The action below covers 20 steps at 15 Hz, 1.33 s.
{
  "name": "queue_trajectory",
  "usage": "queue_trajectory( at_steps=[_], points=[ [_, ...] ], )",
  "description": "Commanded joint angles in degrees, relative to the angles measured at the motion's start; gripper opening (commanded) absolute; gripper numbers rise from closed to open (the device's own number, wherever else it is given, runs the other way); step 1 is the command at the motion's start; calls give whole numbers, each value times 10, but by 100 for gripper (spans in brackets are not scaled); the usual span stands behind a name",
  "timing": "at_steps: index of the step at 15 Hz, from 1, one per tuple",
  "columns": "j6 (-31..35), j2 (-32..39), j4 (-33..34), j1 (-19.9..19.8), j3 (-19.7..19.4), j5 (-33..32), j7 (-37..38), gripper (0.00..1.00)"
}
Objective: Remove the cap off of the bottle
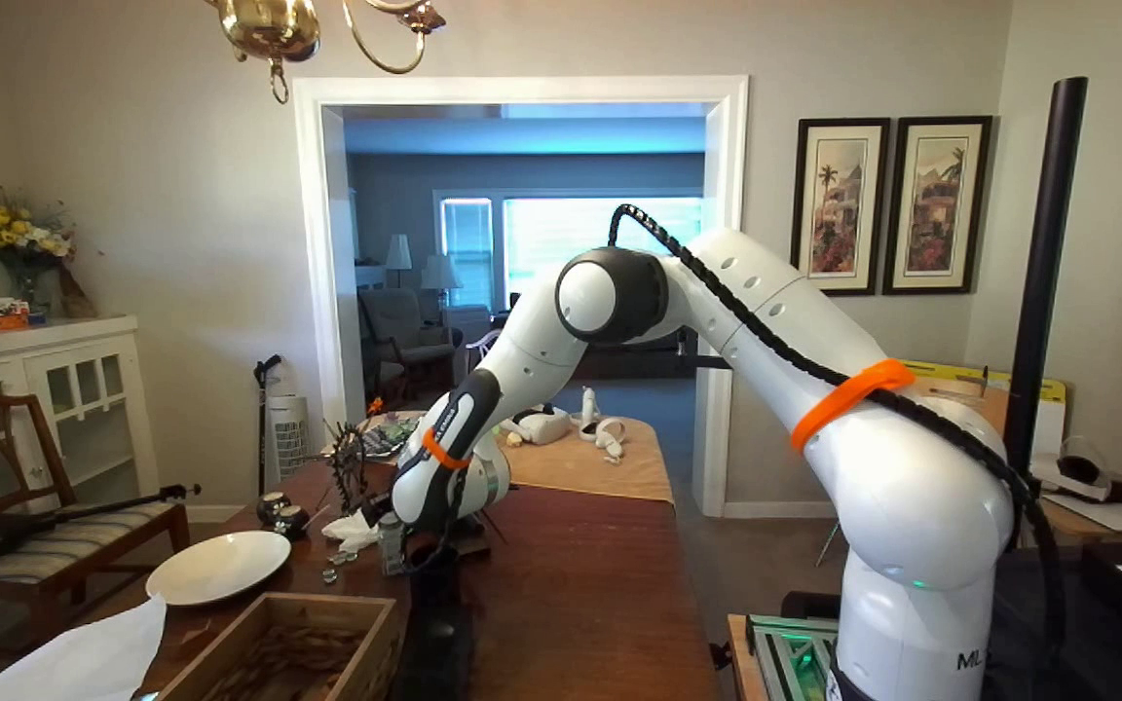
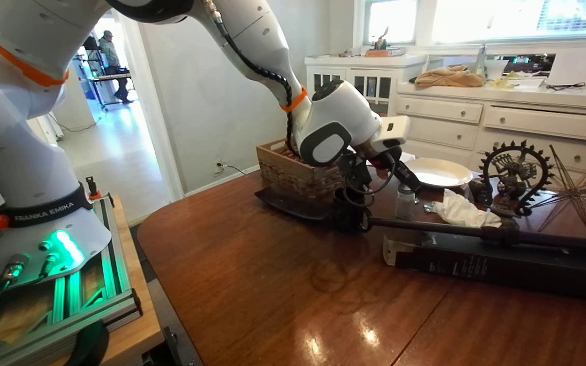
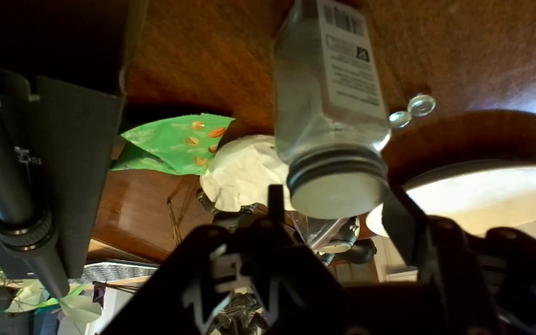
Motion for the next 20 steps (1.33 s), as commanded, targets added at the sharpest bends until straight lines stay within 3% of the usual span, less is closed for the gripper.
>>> queue_trajectory(
  at_steps=[1, 2, 3, 9, 20],
  points=[
    [17, 11, 5, -9, 7, -17, 17, 31],
    [17, 10, 5, -10, 7, -17, 18, 23],
    [18, 11, 4, -10, 7, -17, 18, 27],
    [23, 10, 3, -10, 8, -17, 22, 25],
    [28, 4, -2, -7, 3, -17, 35, 30]
  ],
)
